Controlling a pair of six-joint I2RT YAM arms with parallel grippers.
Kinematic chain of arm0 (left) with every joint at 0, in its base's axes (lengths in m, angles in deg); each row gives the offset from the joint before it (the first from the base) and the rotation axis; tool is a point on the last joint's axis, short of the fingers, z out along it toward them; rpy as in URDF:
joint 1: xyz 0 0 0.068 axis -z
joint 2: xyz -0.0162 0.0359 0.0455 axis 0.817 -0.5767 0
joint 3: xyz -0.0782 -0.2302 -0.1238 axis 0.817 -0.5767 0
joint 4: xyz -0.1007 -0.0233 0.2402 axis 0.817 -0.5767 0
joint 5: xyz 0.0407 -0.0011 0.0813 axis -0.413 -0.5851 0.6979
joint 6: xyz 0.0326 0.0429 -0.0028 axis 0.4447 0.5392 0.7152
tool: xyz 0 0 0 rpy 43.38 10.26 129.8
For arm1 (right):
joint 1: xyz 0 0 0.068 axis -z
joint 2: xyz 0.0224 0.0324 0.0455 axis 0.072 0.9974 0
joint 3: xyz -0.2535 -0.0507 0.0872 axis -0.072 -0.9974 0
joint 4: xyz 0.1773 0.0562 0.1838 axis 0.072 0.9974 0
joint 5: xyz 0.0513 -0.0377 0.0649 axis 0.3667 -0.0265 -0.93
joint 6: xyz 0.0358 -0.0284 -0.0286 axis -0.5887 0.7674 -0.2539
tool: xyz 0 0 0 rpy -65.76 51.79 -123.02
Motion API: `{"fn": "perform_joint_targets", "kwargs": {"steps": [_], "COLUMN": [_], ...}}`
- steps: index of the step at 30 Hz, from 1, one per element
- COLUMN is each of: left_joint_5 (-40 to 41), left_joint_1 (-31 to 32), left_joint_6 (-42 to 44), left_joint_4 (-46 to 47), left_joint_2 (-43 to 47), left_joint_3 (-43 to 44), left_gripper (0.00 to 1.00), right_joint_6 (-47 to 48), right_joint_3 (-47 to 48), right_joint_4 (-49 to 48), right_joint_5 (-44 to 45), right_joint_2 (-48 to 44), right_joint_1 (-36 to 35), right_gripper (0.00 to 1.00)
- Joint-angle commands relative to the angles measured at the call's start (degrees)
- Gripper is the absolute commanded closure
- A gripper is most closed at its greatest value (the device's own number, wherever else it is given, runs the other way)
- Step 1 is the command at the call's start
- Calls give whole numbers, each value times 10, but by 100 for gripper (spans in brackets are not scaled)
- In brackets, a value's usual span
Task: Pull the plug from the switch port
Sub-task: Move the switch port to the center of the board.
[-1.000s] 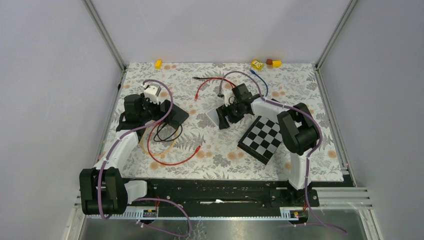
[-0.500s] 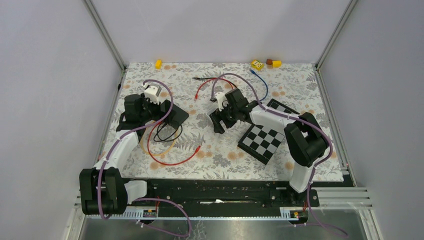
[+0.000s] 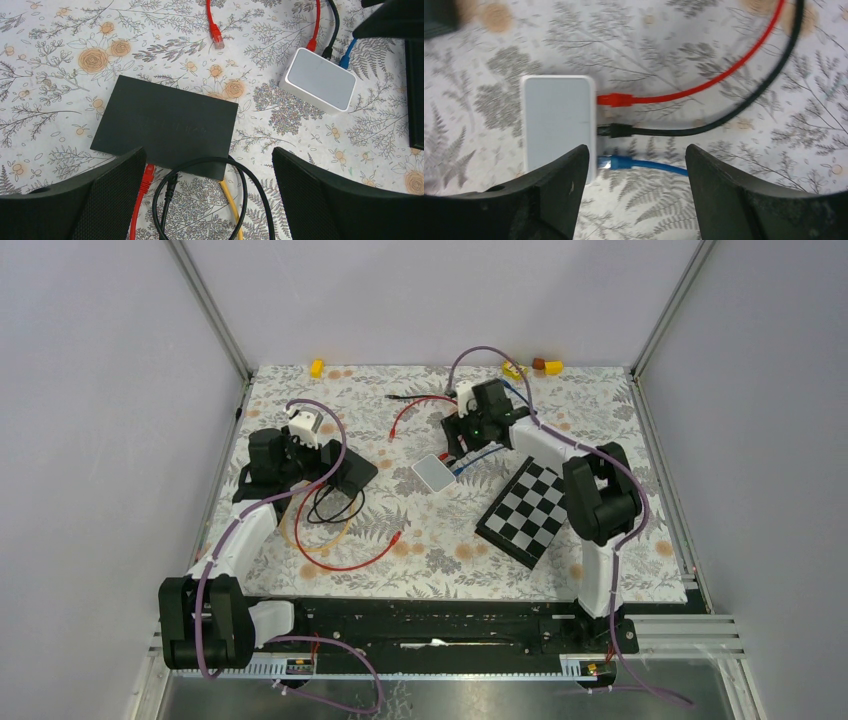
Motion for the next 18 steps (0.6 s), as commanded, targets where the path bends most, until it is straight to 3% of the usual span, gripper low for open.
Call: {"fn": "perform_joint_targets", "kwargs": {"steps": [1, 7, 13, 18], "left_joint_5": [-8, -11, -16, -29], "left_joint_1": [2, 2, 2, 2], "left_joint_6": [5, 5, 3, 1], "left_joint_4": [10, 10, 10, 9], "left_joint_2": [7, 7, 4, 9], "left_joint_3": [25, 24, 25, 24], "left_gripper": [3, 3, 3, 2], "right_joint_6": [-49, -74, -76, -120], "right_joint_3": [49, 61, -8, -64], "right_joint_4": [13, 43, 51, 49], "right_joint_5": [4, -5, -18, -82], "right_joint_2": [37, 63, 38, 16], "right_joint_1": [33, 68, 69, 69], "right_gripper": [25, 36, 43, 46]}}
